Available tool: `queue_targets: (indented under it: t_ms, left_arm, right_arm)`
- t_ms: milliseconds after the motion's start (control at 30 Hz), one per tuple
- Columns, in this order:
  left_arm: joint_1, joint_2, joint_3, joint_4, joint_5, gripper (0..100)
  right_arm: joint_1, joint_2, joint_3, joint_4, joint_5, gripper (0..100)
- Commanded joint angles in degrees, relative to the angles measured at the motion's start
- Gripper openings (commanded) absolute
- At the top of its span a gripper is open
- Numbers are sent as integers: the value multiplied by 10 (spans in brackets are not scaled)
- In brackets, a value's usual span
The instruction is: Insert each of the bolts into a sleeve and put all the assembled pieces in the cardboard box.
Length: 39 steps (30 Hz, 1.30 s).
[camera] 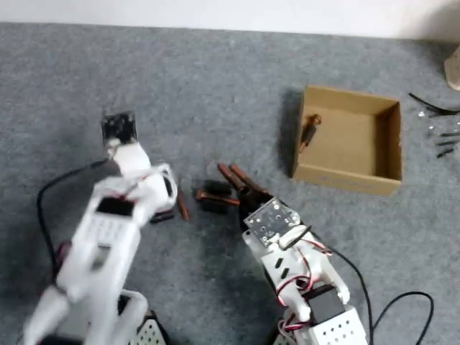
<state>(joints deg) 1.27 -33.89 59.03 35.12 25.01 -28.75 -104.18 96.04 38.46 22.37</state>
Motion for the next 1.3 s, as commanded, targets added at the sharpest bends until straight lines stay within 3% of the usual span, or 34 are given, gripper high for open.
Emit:
queue_targets:
  t_ms: [0,433,600,1267]
  left_arm:
    - [-29,124,-89,-1,-3,126]
    - [58,141,-90,24,22,126]
    - [62,184,-94,22,90,126]
    - [58,342,-189,24,101,124]
  right_arm:
    - [17,-12,51,-22,-5,7]
    - [20,-12,50,-22,-5,9]
    - [21,-12,50,-22,-5,9]
    - [26,-12,49,-22,-5,9]
